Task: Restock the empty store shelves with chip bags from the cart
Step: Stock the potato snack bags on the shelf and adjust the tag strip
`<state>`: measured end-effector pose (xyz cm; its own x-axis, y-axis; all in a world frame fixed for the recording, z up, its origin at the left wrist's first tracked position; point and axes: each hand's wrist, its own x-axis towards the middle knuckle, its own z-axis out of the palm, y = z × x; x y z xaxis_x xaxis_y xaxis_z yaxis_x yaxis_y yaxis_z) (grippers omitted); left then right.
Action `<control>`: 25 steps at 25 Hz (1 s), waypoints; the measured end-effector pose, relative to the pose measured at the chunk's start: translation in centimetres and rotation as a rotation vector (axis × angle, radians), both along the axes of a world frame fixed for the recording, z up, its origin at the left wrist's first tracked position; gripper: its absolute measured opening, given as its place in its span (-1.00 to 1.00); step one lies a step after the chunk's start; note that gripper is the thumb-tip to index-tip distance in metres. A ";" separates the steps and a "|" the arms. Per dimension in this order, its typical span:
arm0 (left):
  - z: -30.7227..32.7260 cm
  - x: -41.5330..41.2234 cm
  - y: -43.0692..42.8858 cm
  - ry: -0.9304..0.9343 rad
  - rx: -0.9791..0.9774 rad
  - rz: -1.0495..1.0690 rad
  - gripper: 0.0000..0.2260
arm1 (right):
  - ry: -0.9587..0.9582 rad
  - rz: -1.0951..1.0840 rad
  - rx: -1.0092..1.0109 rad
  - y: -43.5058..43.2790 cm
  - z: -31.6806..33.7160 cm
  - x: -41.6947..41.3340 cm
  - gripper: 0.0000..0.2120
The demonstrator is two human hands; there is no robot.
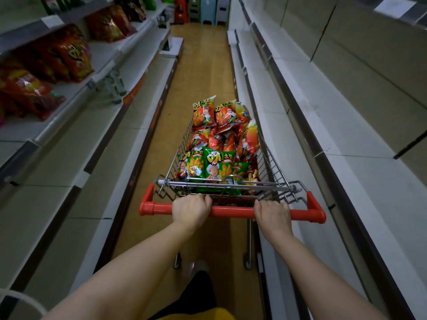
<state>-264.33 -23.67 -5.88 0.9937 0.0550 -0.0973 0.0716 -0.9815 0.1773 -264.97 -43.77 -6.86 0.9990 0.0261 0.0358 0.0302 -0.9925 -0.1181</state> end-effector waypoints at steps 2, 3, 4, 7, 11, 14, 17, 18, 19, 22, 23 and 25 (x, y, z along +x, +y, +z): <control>-0.1 1.6 0.2 0.009 0.009 -0.017 -0.59 | 0.034 -0.001 -0.026 0.0 -0.1 1.7 -0.51; -0.1 2.4 0.3 0.012 0.017 -0.025 -0.60 | 0.044 0.002 -0.030 0.0 -0.1 2.6 -0.55; -0.1 3.4 0.3 0.012 0.025 -0.033 -0.60 | 0.045 0.003 -0.034 0.0 0.0 3.5 -0.56; -0.2 6.4 0.5 0.014 0.053 -0.055 -0.61 | 0.042 -0.006 -0.030 0.3 -0.1 6.3 -0.56; -0.4 11.4 0.8 -0.001 0.060 -0.038 -0.60 | 0.051 -0.006 -0.033 0.4 -0.4 11.1 -0.55; -0.2 15.7 0.9 -0.012 0.090 -0.056 -0.63 | 0.067 -0.010 -0.022 0.7 -0.5 15.6 -0.54; 0.1 20.2 1.3 -0.017 0.113 -0.073 -0.66 | 0.072 -0.008 -0.017 1.2 -0.3 20.0 -0.55; 0.2 21.6 1.4 -0.013 0.127 -0.089 -0.68 | 0.074 -0.005 -0.011 1.2 -0.2 21.5 -0.55; 0.0 23.1 1.4 -0.010 0.154 -0.125 -0.72 | 0.079 -0.003 -0.004 1.2 -0.1 23.1 -0.55; 0.1 27.3 1.4 -0.006 0.208 -0.211 -0.81 | 0.097 -0.004 0.001 0.9 0.1 27.6 -0.56; 0.2 28.6 1.4 -0.006 0.200 -0.213 -0.81 | 0.098 -0.006 -0.003 0.9 0.0 29.0 -0.57; 0.5 31.2 1.4 -0.003 0.185 -0.209 -0.80 | 0.096 -0.018 -0.014 0.9 0.0 31.7 -0.57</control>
<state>-233.09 -22.28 -5.43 0.9856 -0.1347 -0.1018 -0.1360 -0.9907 -0.0059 -233.23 -42.82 -6.86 0.9981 0.0084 -0.0605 0.0020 -0.9944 -0.1058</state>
